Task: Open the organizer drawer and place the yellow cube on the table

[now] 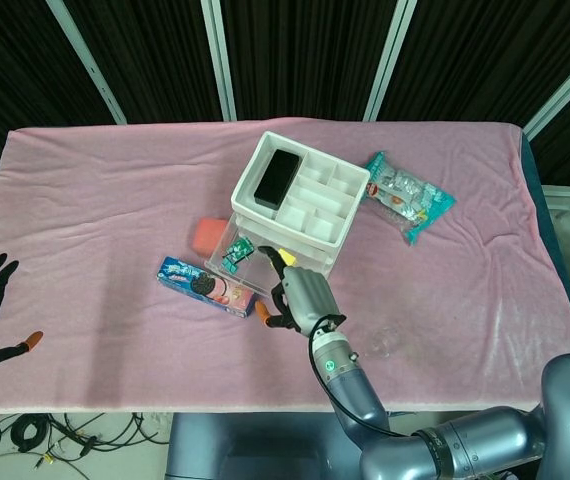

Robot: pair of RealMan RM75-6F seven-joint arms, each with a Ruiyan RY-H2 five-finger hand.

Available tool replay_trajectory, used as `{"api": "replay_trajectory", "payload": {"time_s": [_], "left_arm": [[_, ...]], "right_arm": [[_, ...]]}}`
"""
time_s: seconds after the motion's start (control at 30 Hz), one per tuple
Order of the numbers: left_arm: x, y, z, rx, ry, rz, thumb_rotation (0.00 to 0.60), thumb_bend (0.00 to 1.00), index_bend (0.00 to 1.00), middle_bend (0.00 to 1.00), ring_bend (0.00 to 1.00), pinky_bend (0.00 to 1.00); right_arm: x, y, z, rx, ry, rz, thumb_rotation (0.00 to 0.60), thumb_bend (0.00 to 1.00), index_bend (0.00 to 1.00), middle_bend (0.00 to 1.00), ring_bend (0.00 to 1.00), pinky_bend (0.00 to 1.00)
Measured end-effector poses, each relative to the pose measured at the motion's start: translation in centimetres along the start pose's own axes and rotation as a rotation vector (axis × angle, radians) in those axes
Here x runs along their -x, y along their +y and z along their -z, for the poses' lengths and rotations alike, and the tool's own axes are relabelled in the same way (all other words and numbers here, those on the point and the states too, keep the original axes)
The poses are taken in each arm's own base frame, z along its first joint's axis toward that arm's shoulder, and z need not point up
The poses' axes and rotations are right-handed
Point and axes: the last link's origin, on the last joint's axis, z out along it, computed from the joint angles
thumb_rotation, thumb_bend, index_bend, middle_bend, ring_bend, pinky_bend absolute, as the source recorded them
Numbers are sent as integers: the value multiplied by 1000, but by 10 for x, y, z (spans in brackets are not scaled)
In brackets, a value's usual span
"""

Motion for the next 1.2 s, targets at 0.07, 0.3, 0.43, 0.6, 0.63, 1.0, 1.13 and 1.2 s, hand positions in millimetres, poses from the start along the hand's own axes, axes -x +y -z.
{"api": "replay_trajectory", "payload": {"time_s": [0.07,0.3,0.43,0.6,0.63,1.0,1.13,1.2], "left_arm": [[0,0,0,-1,0,1,600,0,0,0,0,0],[0,0,0,-2,0,1,600,0,0,0,0,0],[0,-1,-1,-5,2,1,600,0,0,0,0,0],[-1,-1,-1,-9,6,4,600,0,0,0,0,0],[-1,-1,-1,-8,6,4,600,0,0,0,0,0],[-1,-1,-1,-11,5,9,600,0,0,0,0,0],[-1,-1,-2,-12,3,11,600,0,0,0,0,0],[-1,-1,-2,-13,2,13,600,0,0,0,0,0]], "right_arm": [[-5,1,-2,3,16,25,600,273,136,931,997,995],[-21,0,-16,-25,66,239,600,178,181,953,1000,998],[-30,0,-23,-56,84,400,600,139,193,971,1000,1000],[-35,3,-28,-89,92,594,600,131,238,971,1000,1000],[-34,3,-29,-98,92,622,600,131,253,972,1000,1000],[-33,5,-49,-141,97,767,600,153,321,978,1000,1000],[-33,7,-56,-131,103,793,600,165,322,978,1000,1000],[-33,9,-58,-120,97,790,600,171,324,978,1000,1000]]}}
